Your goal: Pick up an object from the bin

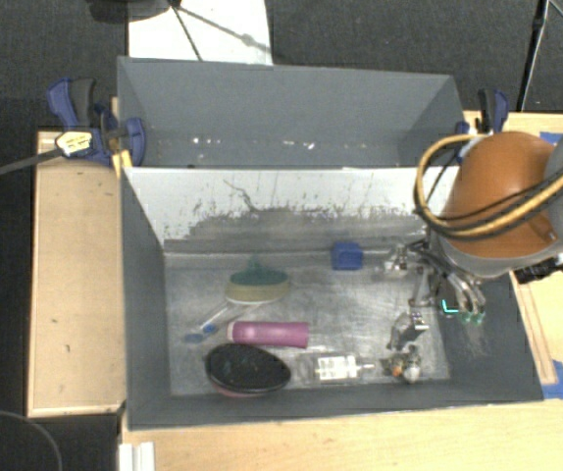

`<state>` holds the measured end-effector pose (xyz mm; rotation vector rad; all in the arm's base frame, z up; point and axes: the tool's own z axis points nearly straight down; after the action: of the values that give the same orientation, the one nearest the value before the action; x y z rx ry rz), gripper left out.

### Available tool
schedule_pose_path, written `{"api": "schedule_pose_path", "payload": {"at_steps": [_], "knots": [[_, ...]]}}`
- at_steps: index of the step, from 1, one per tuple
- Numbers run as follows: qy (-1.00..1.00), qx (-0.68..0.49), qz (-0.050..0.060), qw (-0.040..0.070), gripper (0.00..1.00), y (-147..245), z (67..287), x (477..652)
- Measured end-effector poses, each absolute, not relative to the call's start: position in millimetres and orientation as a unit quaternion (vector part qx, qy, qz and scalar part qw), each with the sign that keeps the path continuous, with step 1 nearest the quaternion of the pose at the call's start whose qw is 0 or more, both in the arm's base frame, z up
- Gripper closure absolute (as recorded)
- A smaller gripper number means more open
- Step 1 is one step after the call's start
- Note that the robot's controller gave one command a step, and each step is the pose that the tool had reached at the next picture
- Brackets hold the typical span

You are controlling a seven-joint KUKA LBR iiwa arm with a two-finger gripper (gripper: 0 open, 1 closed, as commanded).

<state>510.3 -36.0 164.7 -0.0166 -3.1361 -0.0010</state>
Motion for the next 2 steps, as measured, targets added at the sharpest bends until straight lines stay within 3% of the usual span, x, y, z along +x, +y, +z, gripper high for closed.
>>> {"api": "schedule_pose_path", "payload": {"at_steps": [1, 2], "knots": [[-1.000, -0.016, -0.002, 0.001, 0.00, 76.8, 122.4, 509.8], [-0.999, -0.054, -0.002, -0.001, 0.00, 123.5, 132.3, 496.2]]}}
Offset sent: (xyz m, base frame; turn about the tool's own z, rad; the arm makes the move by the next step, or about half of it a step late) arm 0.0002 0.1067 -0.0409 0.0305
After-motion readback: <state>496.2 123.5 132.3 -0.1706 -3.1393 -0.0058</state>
